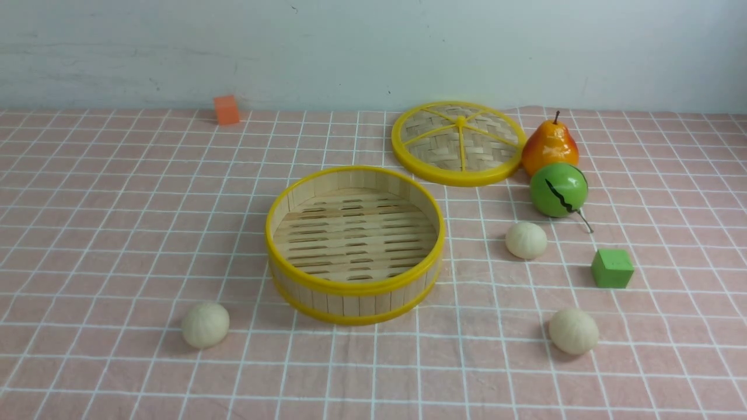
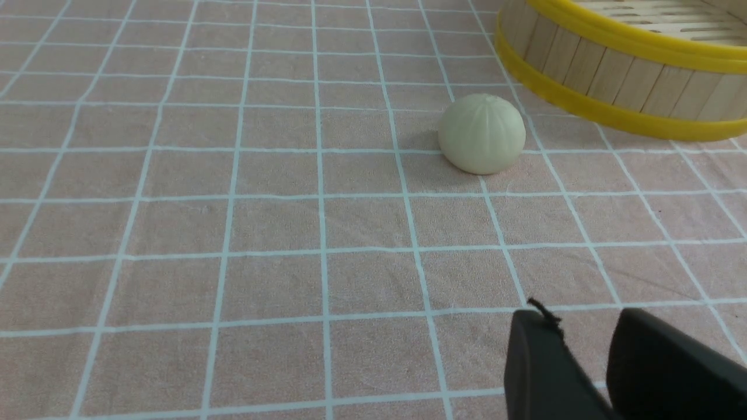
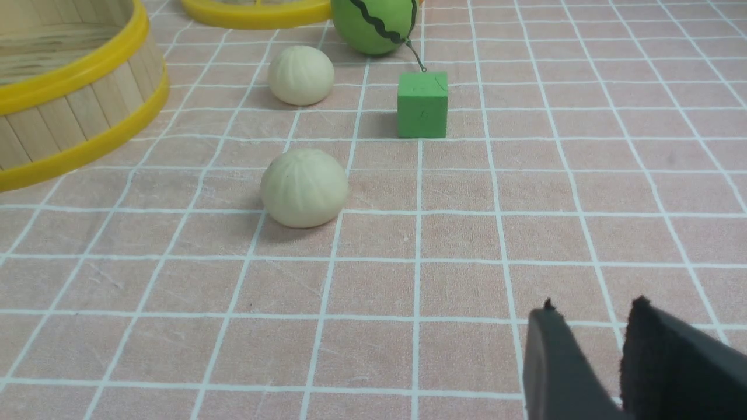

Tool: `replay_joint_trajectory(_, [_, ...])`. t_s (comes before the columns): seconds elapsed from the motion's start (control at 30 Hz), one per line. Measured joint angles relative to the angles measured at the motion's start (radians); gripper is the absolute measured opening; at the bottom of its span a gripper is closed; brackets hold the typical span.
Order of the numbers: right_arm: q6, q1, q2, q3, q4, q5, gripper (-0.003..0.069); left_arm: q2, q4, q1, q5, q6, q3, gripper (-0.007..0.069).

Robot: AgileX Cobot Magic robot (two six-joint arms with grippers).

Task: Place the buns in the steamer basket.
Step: Use the left arm to grab a steamed stuffed bun

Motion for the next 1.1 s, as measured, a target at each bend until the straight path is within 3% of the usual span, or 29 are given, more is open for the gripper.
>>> replay_joint_trajectory(1.1, [0.0, 0.0, 0.0, 0.0, 0.0, 0.0, 0.0219, 0.0, 0.0, 0.0, 0.0, 0.0, 0.0, 0.0203])
